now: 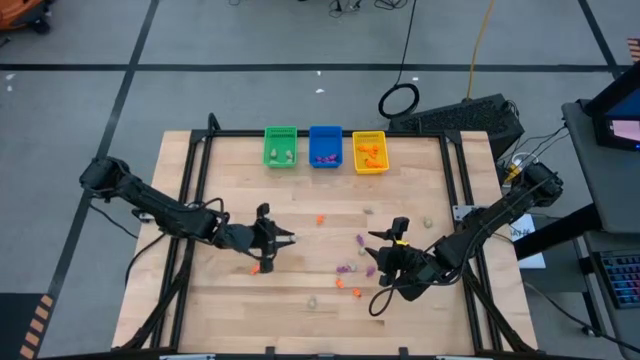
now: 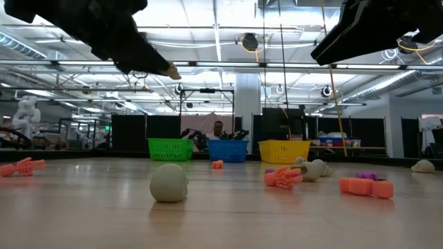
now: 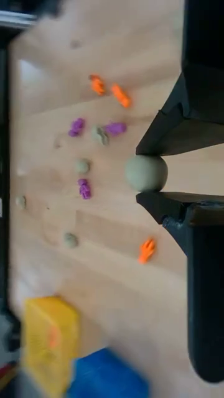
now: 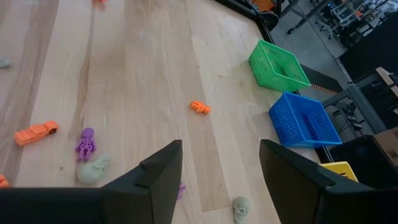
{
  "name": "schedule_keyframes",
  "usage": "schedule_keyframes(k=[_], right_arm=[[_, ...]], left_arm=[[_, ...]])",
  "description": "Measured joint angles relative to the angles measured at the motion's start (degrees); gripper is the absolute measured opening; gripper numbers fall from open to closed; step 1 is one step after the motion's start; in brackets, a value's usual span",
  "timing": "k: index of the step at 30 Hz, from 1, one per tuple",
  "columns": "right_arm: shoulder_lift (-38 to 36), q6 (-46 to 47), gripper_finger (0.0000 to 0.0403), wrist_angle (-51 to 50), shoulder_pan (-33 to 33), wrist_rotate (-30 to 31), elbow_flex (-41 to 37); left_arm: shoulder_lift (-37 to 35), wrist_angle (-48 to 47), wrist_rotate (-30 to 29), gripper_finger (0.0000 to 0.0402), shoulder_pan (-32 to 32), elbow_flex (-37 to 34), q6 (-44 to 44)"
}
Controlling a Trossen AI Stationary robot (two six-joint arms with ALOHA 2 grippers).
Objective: Sort Halloween decoration
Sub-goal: Put the gray skull toy into the green bin
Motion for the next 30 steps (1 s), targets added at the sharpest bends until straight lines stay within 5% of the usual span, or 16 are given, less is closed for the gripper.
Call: schedule_keyframes(k=[6,22,30], right_arm=[[0.0,0.0,0.0201,0.0,0.0,0.0,0.0],[0.0,0.0,0.0201,0.11,0.0,0.02,0.0],[0.0,0.0,0.0201,0.11,0.0,0.02,0.0]], left_arm=[[0.0,0.0,0.01,0.0084,0.02,0.02,-14.95],[0.0,0.27,-3.09,0.0084,0.76,0.02,-13.14],[0.04,1.45,-6.69,0.0084,10.15,0.02,-8.62]])
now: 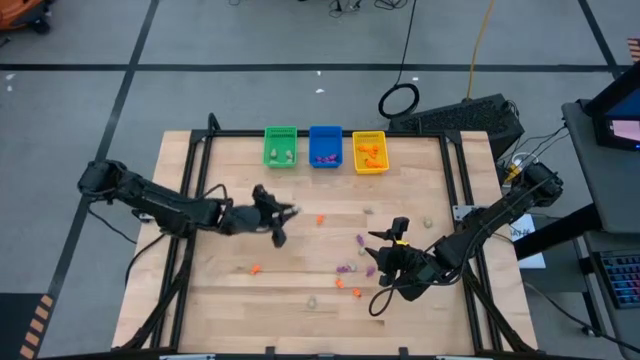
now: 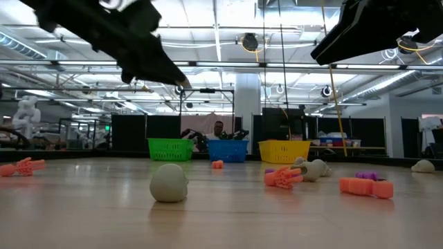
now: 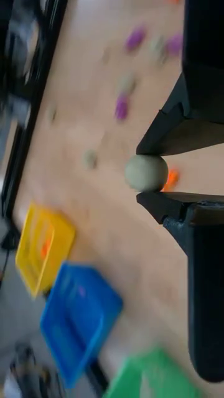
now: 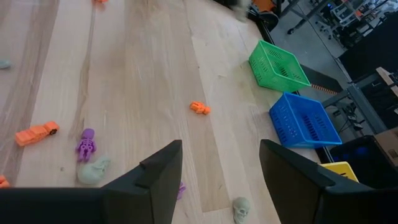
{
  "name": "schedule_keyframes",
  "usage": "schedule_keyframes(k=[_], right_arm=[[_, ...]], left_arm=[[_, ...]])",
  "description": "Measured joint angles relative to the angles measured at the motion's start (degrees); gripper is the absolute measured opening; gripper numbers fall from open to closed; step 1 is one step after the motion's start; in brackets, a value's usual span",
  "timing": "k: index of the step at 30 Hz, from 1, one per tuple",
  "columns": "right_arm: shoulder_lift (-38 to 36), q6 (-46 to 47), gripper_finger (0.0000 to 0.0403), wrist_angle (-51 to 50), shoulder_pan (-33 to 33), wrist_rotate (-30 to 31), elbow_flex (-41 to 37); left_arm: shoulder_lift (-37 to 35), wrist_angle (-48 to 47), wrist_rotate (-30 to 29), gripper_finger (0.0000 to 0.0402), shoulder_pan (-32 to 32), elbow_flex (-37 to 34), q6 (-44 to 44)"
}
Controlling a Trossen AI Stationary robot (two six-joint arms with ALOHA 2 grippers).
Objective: Sort Halloween decoration
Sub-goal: Put the gray skull toy into the green bin
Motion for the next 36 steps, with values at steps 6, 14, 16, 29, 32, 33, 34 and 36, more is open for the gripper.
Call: schedule_keyframes(k=[6,14,16,29,32,33,34,36], right_arm=[[0.0,0.0,0.0201,0.0,0.0,0.01,0.0],[0.0,0.0,0.0201,0.0,0.02,0.02,0.0],[0.0,0.0,0.0201,-0.02,0.0,0.0,0.0],[-0.02,-0.02,0.0201,-0.02,0.0,0.02,0.0],[-0.02,0.0,0.0201,-0.01,0.01,0.02,-0.01],[-0.02,0.0,0.0201,-0.02,0.02,0.02,-0.01],[-0.02,0.0,0.0201,-0.02,0.01,0.02,-0.02],[-0.02,0.0,0.0201,-0.02,0.0,0.02,-0.02]], left_arm=[[0.0,-0.03,2.37,0.0084,13.3,0.0,2.25],[0.0,-0.09,15.77,0.0084,33.61,0.0,3.83],[0.0,-0.09,19.12,0.0084,38.06,0.0,3.86],[7.37,3.32,28.57,0.0084,52.22,0.0,7.09],[10.25,4.94,28.6,0.0084,52.46,0.01,8.53],[11.22,5.39,28.59,0.0084,52.57,0.04,8.63],[12.13,5.47,28.59,0.0084,52.7,0.18,8.72],[13.74,5.61,28.59,0.0084,52.92,0.74,8.76]])
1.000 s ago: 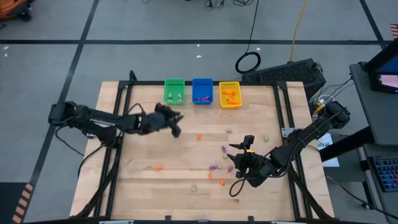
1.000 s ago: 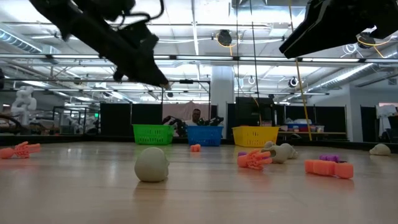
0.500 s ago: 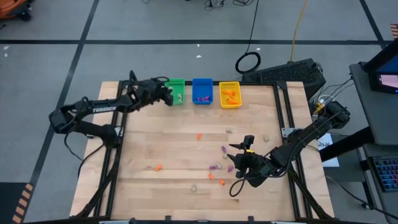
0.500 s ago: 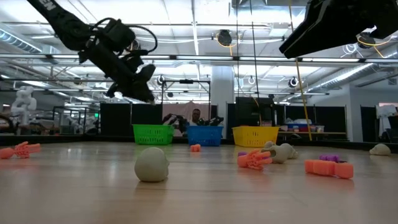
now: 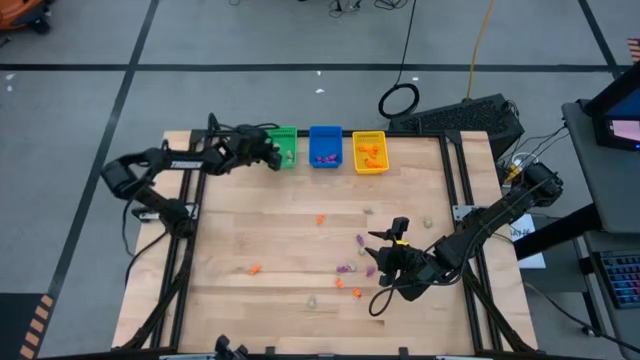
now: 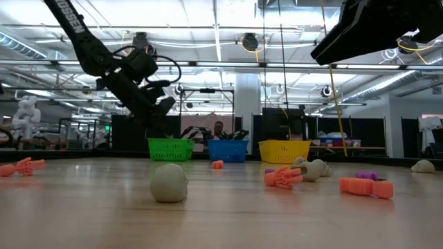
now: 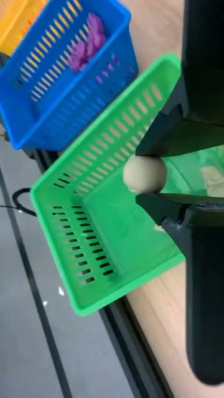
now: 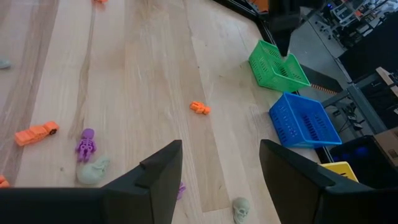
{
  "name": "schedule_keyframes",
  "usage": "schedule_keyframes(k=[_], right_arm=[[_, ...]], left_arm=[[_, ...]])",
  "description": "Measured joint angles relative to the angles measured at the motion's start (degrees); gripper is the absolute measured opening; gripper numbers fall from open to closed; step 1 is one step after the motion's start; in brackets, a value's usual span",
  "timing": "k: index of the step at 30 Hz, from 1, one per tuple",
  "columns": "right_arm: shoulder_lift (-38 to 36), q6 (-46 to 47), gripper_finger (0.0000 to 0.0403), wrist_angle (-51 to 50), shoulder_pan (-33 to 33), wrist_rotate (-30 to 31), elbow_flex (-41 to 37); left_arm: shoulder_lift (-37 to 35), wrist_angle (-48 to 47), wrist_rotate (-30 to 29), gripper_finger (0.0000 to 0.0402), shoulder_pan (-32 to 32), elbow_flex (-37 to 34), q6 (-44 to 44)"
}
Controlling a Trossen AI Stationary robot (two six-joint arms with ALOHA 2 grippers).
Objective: Sort Halloween decoration
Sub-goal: Put the gray skull toy into the green bin
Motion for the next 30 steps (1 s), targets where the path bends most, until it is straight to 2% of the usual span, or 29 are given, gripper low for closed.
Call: schedule_keyframes(k=[8,11,15,20,24,28,30], right_arm=[[0.0,0.0,0.0201,0.0,0.02,0.0,0.0],[0.0,-0.01,0.0201,-0.02,0.02,0.0,0.0],[0.0,0.0,0.0201,-0.02,0.02,0.0,0.0],[0.0,0.33,0.0201,-0.02,0.02,0.0,0.0],[0.0,1.8,0.0201,-0.04,0.02,0.0,0.0],[0.0,2.25,0.0201,-0.05,0.02,0.0,0.0],[0.0,2.83,0.0201,-0.11,0.02,0.0,0.0]], left_arm=[[2.72,-0.1,-0.04,0.0085,0.26,2.66,0.15],[2.72,-1.43,-0.08,0.0099,0.26,3.46,0.02],[2.7,-3.59,-0.04,0.0153,0.26,3.83,-0.74],[2.55,-4.24,0.23,0.0251,0.26,3.83,-1.59],[1.02,-4.26,7.41,0.0301,0.16,3.83,-2.8],[-2.26,-4.99,14.77,0.0311,-1.84,3.78,-3.99],[-4.6,-4.68,16.66,0.0312,-3.95,3.76,-4.82]])
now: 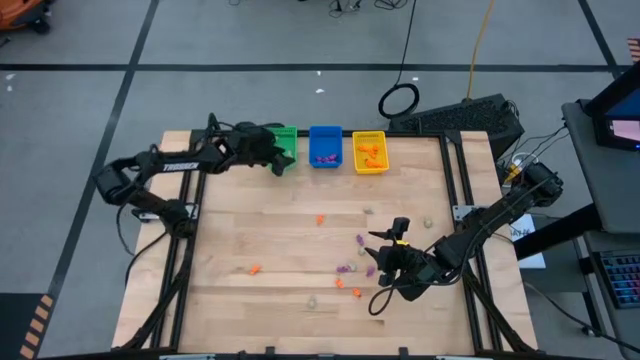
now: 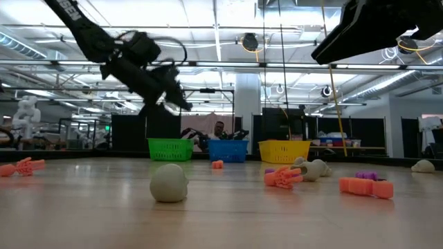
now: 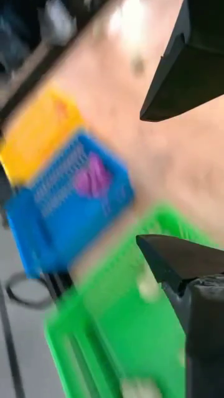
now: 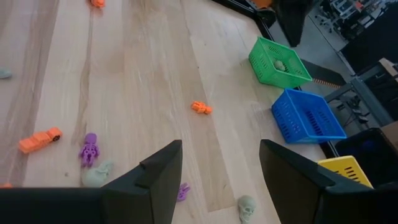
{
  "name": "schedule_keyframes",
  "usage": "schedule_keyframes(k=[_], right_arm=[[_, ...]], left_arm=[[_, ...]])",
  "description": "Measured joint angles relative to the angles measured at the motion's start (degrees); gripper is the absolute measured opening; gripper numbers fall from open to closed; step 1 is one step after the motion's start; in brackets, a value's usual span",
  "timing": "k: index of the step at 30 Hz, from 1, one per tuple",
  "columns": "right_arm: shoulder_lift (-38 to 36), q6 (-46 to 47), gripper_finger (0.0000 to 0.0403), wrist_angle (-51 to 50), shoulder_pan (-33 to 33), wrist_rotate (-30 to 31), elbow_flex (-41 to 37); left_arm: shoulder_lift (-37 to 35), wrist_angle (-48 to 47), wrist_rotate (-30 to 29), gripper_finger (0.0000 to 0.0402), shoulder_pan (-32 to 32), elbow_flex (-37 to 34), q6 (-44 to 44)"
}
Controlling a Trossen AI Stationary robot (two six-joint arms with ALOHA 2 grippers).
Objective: Sort Halloween decoration
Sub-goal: Put the gray skull toy into the green bin
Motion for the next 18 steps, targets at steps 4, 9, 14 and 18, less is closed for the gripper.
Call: schedule_keyframes(k=[4,9,14,18], right_arm=[[0.0,1.1,0.0201,-0.17,0.0,-0.66,0.0],[0.0,2.15,0.0201,-0.27,0.0,-2.12,0.0],[0.0,2.15,0.0201,-0.35,0.0,-2.15,0.0],[0.0,2.15,0.0201,-0.35,0.0,-2.19,0.0]], left_arm=[[-4.82,0.09,0.01,0.0312,-6.33,0.0,0.06],[-9.94,-0.68,-1.46,0.0313,-15.9,0.0,0.53],[-12.14,-3.14,-5.2,0.0313,-28.97,0.0,4.36],[-12.01,-4.15,-11.64,0.0313,-40.42,-0.02,3.46]])
